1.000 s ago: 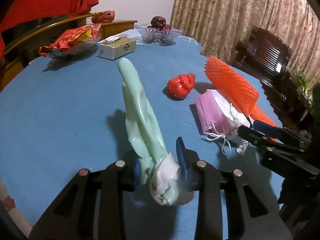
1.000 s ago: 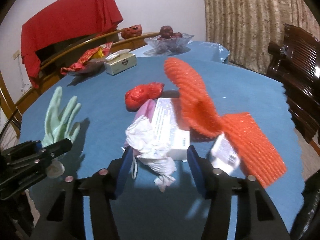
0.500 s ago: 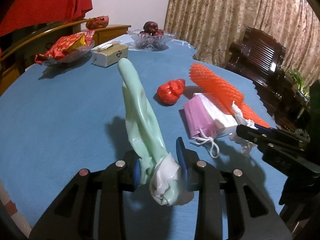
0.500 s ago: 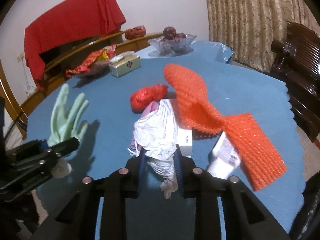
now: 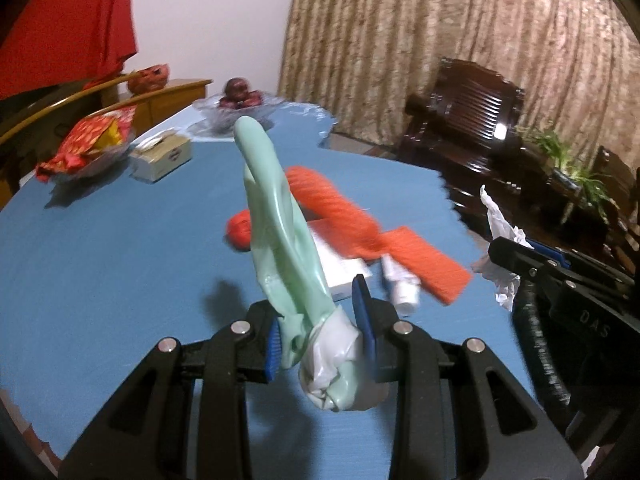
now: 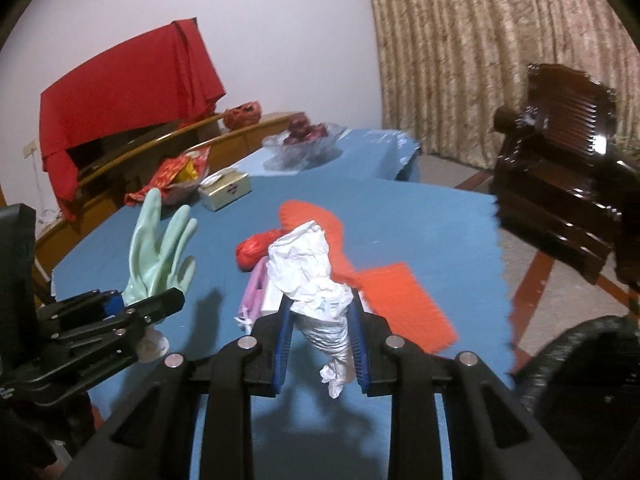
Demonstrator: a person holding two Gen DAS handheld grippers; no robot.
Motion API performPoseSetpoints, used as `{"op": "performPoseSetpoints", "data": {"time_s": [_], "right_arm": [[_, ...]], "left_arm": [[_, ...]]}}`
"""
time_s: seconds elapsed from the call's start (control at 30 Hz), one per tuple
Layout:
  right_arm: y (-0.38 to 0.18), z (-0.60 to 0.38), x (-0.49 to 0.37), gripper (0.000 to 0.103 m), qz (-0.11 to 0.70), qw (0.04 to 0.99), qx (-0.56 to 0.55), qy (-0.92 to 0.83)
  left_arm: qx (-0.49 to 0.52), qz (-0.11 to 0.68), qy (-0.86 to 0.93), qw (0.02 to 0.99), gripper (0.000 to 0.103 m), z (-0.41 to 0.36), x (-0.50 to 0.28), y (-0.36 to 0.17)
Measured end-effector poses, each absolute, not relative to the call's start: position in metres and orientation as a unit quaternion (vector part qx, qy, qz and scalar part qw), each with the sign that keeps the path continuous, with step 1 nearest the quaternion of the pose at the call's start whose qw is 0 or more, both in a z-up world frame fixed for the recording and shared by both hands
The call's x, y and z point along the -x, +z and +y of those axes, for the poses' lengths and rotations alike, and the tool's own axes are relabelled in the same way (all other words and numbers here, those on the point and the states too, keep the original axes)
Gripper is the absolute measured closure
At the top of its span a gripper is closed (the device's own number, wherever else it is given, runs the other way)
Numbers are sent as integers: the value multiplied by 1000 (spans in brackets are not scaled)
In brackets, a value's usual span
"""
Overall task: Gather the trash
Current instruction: 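Carry the glove and tissue over the bin and open both grippers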
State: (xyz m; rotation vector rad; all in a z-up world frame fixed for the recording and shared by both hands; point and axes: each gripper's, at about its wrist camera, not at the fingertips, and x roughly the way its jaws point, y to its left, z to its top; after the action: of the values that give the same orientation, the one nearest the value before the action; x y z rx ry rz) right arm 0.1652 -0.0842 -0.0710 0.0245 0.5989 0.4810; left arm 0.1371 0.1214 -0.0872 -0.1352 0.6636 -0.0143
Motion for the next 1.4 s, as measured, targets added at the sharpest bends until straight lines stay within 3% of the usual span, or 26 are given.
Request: {"op": "performPoseSetpoints", "data": {"time_s": [0.53,1.17,1.3,1.33,1.37,1.4], "right_arm": [[-43,-214,-122,77,273,956,-34,102],[-89,-345,-85,76,317,945,-57,-53],[-103,-354,-82,70,331,939,-57,-71],[-106,-355,-82,64,336,938,-57,-72],[-108,-356,-81,59,337,937,-57,-75],[-109,-357,-80,46,337,937,-57,-80]], "left_arm": [[37,304,-160,938,73,-15,-137,-64],[-11,328,-305,894,73,-167,-154,-97],[-10,348,-327,879,60,-178,-160,-108],[-8,348,-328,878,57,-179,-161,-109],[-7,345,-328,879,47,-178,-162,-109],[-6,342,-327,881,39,-178,-162,-109]]}}
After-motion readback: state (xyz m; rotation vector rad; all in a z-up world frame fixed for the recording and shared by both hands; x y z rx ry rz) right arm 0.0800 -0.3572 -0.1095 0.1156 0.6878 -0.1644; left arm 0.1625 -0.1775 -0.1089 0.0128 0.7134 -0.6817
